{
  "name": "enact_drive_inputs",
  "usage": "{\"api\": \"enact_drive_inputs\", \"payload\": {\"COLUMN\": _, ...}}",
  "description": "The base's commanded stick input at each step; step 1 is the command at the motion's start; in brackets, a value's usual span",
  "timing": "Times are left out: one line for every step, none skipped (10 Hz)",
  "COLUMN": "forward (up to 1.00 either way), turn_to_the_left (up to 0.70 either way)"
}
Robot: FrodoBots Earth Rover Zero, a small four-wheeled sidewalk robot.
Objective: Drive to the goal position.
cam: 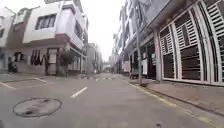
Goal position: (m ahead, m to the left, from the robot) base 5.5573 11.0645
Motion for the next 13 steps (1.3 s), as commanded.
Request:
{"api": "enact_drive_inputs", "payload": {"forward": 0.70, "turn_to_the_left": 0.00}}
{"api": "enact_drive_inputs", "payload": {"forward": 0.70, "turn_to_the_left": 0.00}}
{"api": "enact_drive_inputs", "payload": {"forward": 0.50, "turn_to_the_left": 0.00}}
{"api": "enact_drive_inputs", "payload": {"forward": 0.50, "turn_to_the_left": 0.00}}
{"api": "enact_drive_inputs", "payload": {"forward": 0.50, "turn_to_the_left": 0.00}}
{"api": "enact_drive_inputs", "payload": {"forward": 0.50, "turn_to_the_left": 0.00}}
{"api": "enact_drive_inputs", "payload": {"forward": 0.50, "turn_to_the_left": 0.00}}
{"api": "enact_drive_inputs", "payload": {"forward": 0.50, "turn_to_the_left": -0.27}}
{"api": "enact_drive_inputs", "payload": {"forward": 0.50, "turn_to_the_left": -0.50}}
{"api": "enact_drive_inputs", "payload": {"forward": 0.50, "turn_to_the_left": -0.50}}
{"api": "enact_drive_inputs", "payload": {"forward": 0.50, "turn_to_the_left": -0.50}}
{"api": "enact_drive_inputs", "payload": {"forward": 0.50, "turn_to_the_left": -0.50}}
{"api": "enact_drive_inputs", "payload": {"forward": 0.50, "turn_to_the_left": -0.50}}
